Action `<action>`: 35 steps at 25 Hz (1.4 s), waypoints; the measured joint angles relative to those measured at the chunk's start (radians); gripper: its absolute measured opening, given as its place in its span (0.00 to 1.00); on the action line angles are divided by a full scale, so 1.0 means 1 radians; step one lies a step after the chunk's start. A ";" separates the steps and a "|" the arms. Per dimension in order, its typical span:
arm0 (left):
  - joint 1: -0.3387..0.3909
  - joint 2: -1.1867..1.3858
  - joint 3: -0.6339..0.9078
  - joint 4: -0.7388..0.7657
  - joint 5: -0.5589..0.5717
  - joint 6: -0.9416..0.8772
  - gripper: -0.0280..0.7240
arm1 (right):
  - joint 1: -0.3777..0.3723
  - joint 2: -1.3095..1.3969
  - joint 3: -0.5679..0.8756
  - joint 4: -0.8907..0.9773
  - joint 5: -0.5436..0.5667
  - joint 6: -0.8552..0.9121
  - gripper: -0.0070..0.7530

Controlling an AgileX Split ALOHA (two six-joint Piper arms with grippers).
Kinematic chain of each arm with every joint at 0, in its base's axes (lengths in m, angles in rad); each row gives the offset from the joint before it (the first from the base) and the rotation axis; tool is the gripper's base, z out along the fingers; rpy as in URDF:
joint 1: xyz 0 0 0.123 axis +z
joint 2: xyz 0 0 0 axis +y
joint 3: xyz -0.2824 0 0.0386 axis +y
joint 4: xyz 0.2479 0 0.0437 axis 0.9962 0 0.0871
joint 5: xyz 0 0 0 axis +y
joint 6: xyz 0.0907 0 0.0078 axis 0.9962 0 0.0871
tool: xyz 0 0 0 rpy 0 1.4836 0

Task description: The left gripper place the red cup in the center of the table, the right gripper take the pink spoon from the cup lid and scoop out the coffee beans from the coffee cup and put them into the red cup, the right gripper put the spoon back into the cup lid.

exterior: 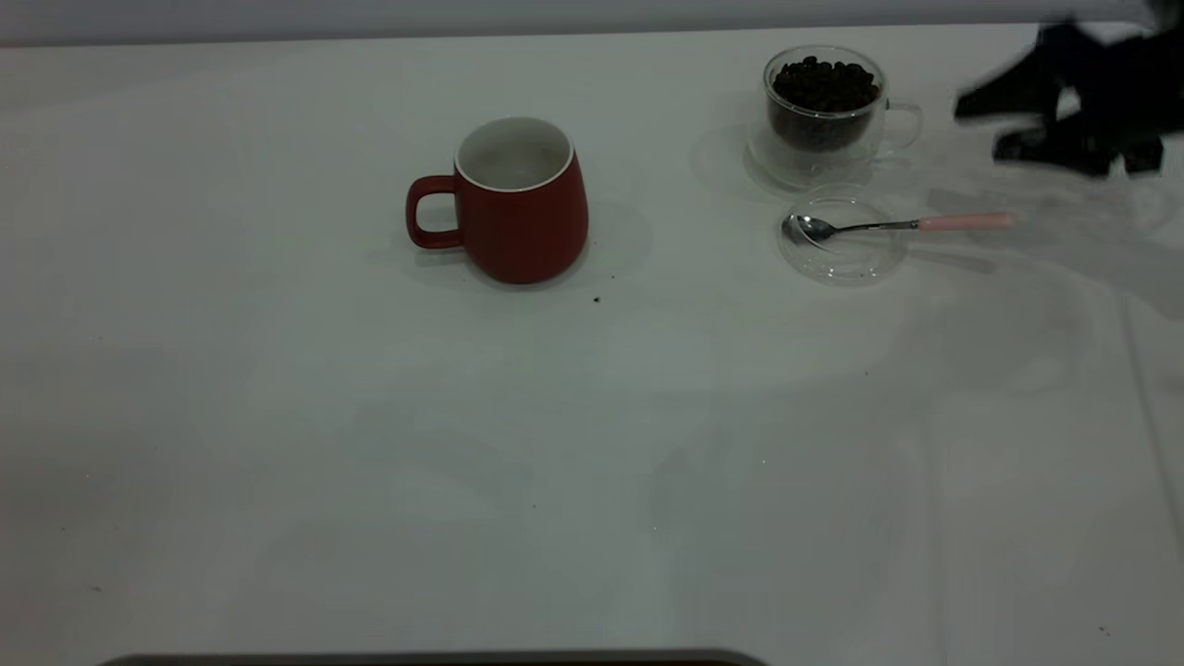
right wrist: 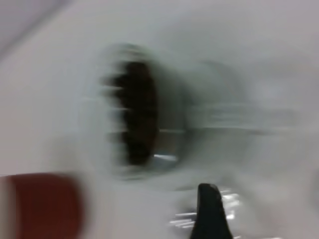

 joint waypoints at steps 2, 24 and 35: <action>0.000 0.000 0.000 0.000 0.000 0.000 0.82 | 0.023 -0.071 0.010 -0.104 0.154 0.071 0.78; 0.000 0.000 0.000 0.000 0.000 0.000 0.82 | 0.399 -1.408 0.603 -1.487 0.383 1.299 0.67; 0.000 0.000 0.000 0.000 0.000 0.000 0.82 | 0.364 -1.920 0.835 -1.516 0.275 1.325 0.67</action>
